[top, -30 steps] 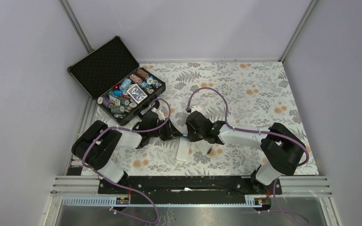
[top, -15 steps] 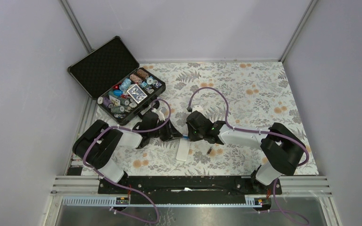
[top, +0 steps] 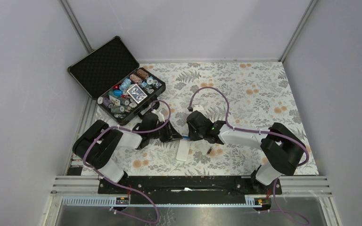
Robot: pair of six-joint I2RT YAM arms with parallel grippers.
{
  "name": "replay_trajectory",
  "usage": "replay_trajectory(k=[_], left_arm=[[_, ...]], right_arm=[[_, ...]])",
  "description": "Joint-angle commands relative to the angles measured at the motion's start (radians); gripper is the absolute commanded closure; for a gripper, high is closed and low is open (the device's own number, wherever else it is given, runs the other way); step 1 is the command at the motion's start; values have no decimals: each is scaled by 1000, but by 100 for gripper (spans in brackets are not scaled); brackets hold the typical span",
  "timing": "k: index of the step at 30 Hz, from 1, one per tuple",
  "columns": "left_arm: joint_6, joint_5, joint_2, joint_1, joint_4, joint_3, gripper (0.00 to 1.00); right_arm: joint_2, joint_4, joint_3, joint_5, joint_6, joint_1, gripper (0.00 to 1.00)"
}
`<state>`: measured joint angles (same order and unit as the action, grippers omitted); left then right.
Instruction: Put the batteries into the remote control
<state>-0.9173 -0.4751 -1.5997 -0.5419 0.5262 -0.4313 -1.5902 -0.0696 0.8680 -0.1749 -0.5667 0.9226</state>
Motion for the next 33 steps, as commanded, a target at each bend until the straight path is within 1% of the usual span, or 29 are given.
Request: replay_trajectory(k=[1, 9, 19, 33], left_arm=[[1, -22, 7, 5, 57, 6, 74], [1, -25, 9, 8, 59, 9, 74], [-1, -29, 11, 11, 64, 12, 74], [-2, -31, 11, 13, 68, 16, 74]], right_arm=[[-2, 2, 7, -21, -21, -7, 80], [-9, -2, -1, -28, -26, -7, 82], [-3, -20, -19, -41, -38, -7, 81], [-30, -20, 7, -3, -51, -6, 81]])
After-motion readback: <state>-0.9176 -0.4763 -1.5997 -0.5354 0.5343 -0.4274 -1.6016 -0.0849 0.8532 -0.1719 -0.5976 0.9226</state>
